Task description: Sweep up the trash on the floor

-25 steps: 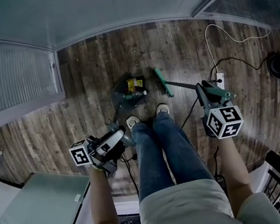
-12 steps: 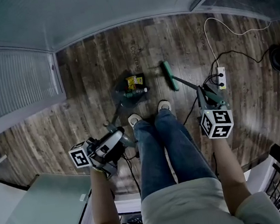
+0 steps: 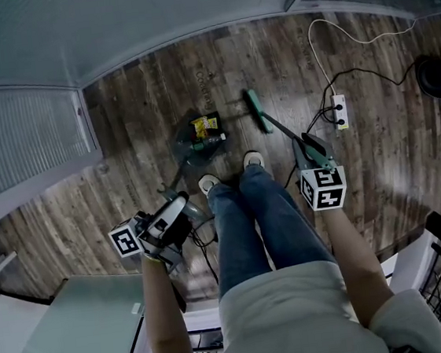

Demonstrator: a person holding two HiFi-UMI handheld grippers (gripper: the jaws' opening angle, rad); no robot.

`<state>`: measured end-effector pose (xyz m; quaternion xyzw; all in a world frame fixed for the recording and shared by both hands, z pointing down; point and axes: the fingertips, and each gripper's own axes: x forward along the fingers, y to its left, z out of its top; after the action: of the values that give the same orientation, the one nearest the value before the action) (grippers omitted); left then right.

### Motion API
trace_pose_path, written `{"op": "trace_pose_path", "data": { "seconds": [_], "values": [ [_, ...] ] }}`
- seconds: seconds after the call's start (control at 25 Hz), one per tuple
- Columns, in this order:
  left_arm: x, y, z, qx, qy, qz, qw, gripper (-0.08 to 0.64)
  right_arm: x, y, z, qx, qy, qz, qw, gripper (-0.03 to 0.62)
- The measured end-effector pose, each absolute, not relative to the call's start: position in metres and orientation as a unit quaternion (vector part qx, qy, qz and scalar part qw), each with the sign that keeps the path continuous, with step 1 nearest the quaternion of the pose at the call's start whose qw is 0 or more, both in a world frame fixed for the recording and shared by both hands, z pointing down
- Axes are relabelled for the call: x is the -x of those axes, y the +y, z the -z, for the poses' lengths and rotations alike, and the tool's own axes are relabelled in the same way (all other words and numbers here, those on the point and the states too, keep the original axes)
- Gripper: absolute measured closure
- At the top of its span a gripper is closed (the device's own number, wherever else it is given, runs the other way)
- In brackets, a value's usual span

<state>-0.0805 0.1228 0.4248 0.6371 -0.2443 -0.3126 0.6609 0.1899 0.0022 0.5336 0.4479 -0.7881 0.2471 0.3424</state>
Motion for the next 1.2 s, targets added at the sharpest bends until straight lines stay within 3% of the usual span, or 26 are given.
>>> {"op": "trace_pose_path", "data": {
  "seconds": [1.2],
  "values": [
    [0.084,0.121,-0.426,-0.602,-0.254,0.327,0.682,0.495,-0.189,-0.019,-0.541,-0.479,-0.765,-0.28,0.326,0.497]
  ]
}}
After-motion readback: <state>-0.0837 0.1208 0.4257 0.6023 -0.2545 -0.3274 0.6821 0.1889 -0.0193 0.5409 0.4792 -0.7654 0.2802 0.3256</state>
